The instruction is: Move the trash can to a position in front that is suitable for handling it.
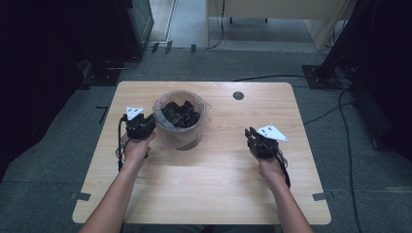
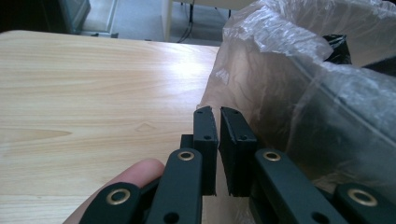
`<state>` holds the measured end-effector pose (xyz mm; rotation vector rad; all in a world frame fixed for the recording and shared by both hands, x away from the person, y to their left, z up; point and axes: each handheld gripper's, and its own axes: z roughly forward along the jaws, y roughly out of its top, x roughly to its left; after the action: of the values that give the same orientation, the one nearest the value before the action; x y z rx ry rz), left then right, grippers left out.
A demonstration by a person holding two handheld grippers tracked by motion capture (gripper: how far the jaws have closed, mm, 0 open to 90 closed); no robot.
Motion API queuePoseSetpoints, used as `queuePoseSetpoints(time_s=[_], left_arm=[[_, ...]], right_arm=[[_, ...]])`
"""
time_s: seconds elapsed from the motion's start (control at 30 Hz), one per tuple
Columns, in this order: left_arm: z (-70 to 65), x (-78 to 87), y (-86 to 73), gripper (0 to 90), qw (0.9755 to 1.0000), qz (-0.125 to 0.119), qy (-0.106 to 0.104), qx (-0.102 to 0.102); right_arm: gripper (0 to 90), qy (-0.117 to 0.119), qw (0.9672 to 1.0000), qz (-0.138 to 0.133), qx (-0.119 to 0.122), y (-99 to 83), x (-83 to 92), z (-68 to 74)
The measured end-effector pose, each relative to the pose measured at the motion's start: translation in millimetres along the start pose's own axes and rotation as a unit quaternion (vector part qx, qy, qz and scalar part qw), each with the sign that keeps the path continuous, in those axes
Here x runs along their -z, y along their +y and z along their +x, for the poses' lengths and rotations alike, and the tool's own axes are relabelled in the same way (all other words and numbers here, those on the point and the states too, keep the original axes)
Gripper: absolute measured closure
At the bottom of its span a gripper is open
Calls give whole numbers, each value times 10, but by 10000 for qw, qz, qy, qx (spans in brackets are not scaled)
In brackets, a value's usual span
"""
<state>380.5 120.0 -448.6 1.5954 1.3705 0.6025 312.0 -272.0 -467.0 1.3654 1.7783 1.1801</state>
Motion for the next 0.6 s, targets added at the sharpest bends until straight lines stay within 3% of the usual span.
queuePoseSetpoints(time_s=[0.1, 0.4, 0.6], left_arm=[[-61, -27, -7, 845, 9999, 21, -108, -37], [-158, -71, -21, 835, 9996, 55, -250, -103], [-207, -91, -21, 837, 9995, 55, -288, -107]], right_arm=[[778, 193, 9991, 110, -372, 123, -134, 4], [784, 327, 9982, 90, -504, 365, -323, 167], [861, 502, 9963, 53, -698, 598, -521, 250]])
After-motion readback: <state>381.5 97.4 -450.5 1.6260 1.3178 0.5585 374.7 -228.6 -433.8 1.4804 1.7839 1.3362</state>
